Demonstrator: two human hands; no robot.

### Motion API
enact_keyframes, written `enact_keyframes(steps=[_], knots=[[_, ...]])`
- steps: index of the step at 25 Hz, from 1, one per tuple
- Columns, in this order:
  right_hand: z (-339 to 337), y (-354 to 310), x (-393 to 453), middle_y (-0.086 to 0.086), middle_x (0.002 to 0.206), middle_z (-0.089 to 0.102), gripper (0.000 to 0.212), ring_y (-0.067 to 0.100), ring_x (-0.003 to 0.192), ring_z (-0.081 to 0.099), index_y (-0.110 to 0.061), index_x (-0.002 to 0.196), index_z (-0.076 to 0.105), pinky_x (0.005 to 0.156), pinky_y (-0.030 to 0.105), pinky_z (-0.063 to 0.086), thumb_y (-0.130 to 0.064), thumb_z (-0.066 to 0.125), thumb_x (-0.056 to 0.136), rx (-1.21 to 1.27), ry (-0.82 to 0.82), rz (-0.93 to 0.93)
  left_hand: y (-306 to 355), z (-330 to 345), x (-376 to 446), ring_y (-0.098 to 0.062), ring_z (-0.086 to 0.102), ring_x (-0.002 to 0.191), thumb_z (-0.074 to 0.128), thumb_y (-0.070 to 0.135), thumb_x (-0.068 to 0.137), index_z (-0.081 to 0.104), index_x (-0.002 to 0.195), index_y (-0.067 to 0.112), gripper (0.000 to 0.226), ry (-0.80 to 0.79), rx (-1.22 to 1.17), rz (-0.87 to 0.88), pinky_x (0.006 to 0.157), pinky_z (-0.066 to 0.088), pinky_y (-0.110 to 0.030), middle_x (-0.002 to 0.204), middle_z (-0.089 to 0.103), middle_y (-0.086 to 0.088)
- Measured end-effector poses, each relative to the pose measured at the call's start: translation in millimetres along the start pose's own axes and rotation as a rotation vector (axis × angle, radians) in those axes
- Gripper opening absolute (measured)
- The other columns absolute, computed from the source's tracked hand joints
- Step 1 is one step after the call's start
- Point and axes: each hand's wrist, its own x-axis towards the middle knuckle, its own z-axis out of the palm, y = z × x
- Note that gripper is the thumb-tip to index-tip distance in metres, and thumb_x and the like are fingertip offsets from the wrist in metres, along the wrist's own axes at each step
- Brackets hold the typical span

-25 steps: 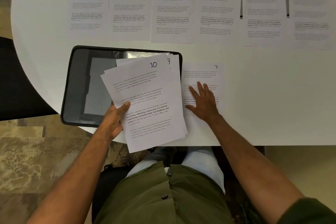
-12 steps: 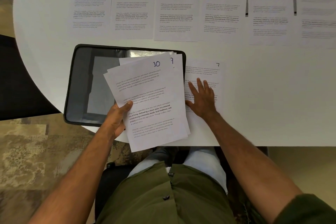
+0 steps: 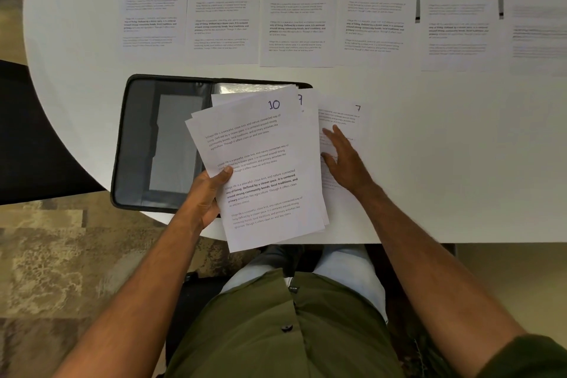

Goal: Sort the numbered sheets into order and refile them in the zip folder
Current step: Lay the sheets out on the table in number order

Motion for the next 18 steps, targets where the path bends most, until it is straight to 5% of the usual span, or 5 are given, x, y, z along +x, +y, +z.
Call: enact_keyframes(steps=[3, 6, 13, 18], knots=[[-17, -51, -5, -0.003, 0.133, 0.067, 0.035, 0.01, 0.118, 0.065, -0.023, 0.14, 0.057, 0.097, 0.027, 0.055, -0.025, 0.057, 0.104, 0.385, 0.095, 0.268, 2, 5, 0, -0.032, 0.073, 0.109, 0.065, 0.012, 0.097, 0.061, 0.135, 0.012, 0.038, -0.011, -0.004, 0.004, 0.086, 0.062, -0.053, 0.122, 0.074, -0.01], [-25, -86, -21, -0.003, 0.114, 0.075, 0.027, 0.018, 0.105, 0.072, -0.018, 0.125, 0.066, 0.082, 0.031, 0.061, -0.034, 0.057, 0.104, 0.59, 0.018, 0.359, 3, 12, -1, -0.034, 0.07, 0.114, 0.065, 0.011, 0.097, 0.061, 0.136, 0.011, 0.039, -0.046, -0.014, 0.001, 0.09, 0.06, -0.054, 0.125, 0.073, -0.012], [-30, -97, -49, 0.003, 0.118, 0.076, 0.033, 0.025, 0.106, 0.074, -0.014, 0.128, 0.065, 0.095, 0.049, 0.059, -0.015, 0.072, 0.095, 0.738, 0.111, 0.376, 10, 30, -7, -0.036, 0.067, 0.119, 0.063, 0.006, 0.098, 0.058, 0.138, 0.009, 0.041, -0.14, -0.006, -0.013, 0.094, 0.058, -0.054, 0.127, 0.071, -0.014], [-43, -115, -63, -0.015, 0.138, 0.058, 0.066, 0.011, 0.12, 0.063, -0.031, 0.148, 0.036, 0.095, 0.026, 0.057, -0.014, 0.072, 0.096, 0.607, 0.229, 0.204, 9, 37, -8, -0.037, 0.067, 0.119, 0.062, 0.004, 0.097, 0.054, 0.142, 0.008, 0.045, -0.181, 0.002, -0.016, 0.093, 0.058, -0.054, 0.13, 0.069, -0.017]])
